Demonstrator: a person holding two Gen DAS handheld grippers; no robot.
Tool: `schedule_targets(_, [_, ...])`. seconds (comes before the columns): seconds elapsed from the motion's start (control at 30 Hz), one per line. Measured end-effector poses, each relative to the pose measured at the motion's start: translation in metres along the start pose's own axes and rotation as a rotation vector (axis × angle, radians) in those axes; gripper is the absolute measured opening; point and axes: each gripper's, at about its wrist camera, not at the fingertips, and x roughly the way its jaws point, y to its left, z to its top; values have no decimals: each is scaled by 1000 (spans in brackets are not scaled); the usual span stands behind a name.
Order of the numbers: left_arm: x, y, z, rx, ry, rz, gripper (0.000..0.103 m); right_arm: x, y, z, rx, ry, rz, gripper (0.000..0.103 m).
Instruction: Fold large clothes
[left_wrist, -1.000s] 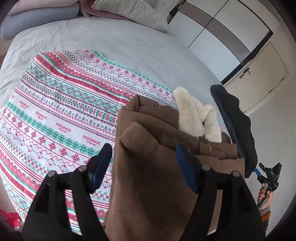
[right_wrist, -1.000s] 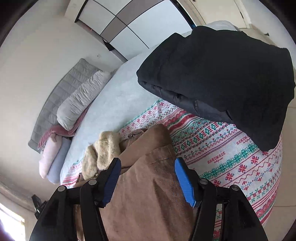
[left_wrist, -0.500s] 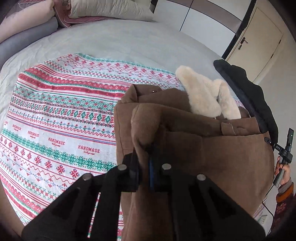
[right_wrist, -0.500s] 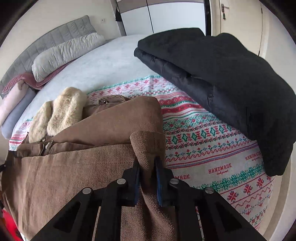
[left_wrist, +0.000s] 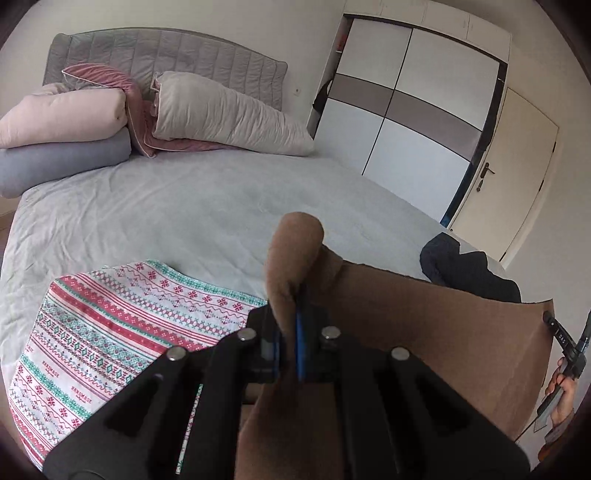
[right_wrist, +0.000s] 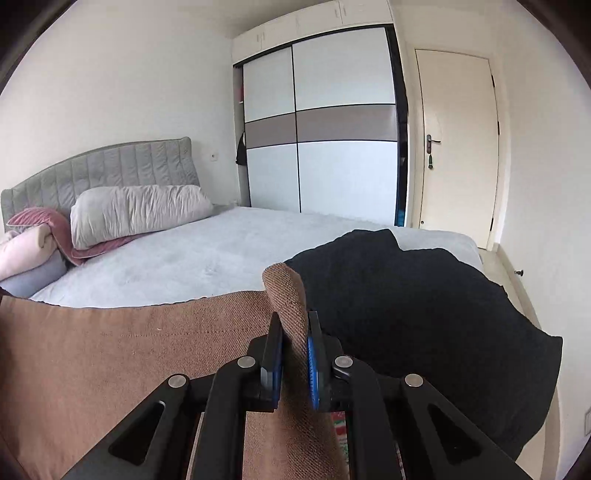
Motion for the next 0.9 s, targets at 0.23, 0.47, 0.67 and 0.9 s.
schedule_targets(0.23, [111, 9, -20, 8, 49, 123, 8, 106, 33, -21, -80, 77, -112, 10])
schedule_targets(0.47, [188, 15, -69, 120, 87, 220, 9, 185, 39, -70, -128, 188, -181, 10])
schedule_targets(0.67, [206, 27, -77, 78, 137, 199, 15, 199, 42, -86, -158, 252, -204, 11])
schedule_targets(0.9, [212, 39, -80, 23, 168, 179, 22, 203, 37, -90, -135, 284, -189, 13])
